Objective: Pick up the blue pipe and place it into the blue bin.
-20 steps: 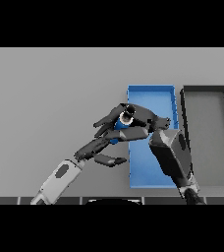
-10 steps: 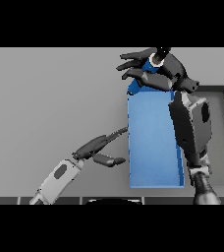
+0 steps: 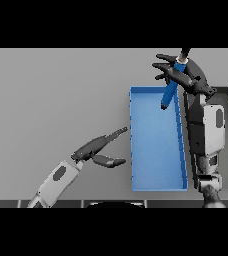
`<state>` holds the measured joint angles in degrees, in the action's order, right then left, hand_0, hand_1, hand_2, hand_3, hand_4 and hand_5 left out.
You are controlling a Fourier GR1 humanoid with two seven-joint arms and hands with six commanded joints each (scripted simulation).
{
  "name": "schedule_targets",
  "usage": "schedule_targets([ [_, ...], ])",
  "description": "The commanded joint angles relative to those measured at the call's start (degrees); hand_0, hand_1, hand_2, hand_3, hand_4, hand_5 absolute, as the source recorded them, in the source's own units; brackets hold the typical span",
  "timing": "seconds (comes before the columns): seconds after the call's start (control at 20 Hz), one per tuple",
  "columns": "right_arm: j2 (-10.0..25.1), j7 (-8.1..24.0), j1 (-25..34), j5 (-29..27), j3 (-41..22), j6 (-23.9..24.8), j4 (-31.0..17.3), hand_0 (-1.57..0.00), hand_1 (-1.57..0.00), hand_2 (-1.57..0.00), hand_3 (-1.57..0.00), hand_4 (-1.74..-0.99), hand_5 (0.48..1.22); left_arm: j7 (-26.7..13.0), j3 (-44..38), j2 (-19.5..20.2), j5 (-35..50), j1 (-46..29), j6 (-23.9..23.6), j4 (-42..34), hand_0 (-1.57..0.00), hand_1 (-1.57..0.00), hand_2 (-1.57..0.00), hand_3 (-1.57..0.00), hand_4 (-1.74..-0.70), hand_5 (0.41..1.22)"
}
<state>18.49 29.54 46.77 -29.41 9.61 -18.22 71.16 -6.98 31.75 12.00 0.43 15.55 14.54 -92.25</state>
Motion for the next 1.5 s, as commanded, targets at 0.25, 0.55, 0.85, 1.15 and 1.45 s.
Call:
schedule_targets([
  [0.25, -0.6, 5.4, -10.7, 4.7, -2.4, 6.9, 0.8, -1.57, -1.57, -1.57, -1.57, -1.499, 1.221, 0.9, 0.1, 0.7, 0.1, -1.0, 0.3, -0.8, 0.0, 0.0, 0.0, 0.0, -0.83, 0.47],
  [0.55, 3.9, 5.4, -17.5, 3.8, -12.5, 8.9, -0.6, -1.57, -1.57, -1.57, -0.69, -1.653, 1.205, -0.1, 0.3, 0.4, 0.0, -1.1, 0.2, -0.5, 0.0, 0.0, 0.0, 0.0, -0.83, 0.475],
  [0.85, 15.2, 5.4, -14.8, -18.6, -34.8, 21.5, -7.5, -0.75, -0.71, -0.68, -0.41, -1.344, 1.172, -0.1, 1.3, -0.6, -0.7, -1.0, 0.0, -0.4, 0.0, 0.0, 0.0, 0.0, -0.83, 0.476],
  [1.15, 21.1, 3.9, -13.2, -16.3, -44.5, 17.3, -1.3, -0.2, -0.18, -0.18, -0.11, -1.199, 0.967, 0.6, 0.6, 0.7, -0.4, -1.5, 0.0, -1.0, 0.0, 0.0, 0.0, 0.0, -0.83, 0.475],
  [1.45, 22.1, 4.7, -12.9, -14.5, -45.5, 17.2, -0.3, -0.06, -0.05, -0.05, -0.03, -1.188, 0.818, -0.5, 1.2, -0.1, -0.8, -1.8, -0.6, -0.9, 0.0, 0.0, 0.0, 0.0, -0.83, 0.471],
])
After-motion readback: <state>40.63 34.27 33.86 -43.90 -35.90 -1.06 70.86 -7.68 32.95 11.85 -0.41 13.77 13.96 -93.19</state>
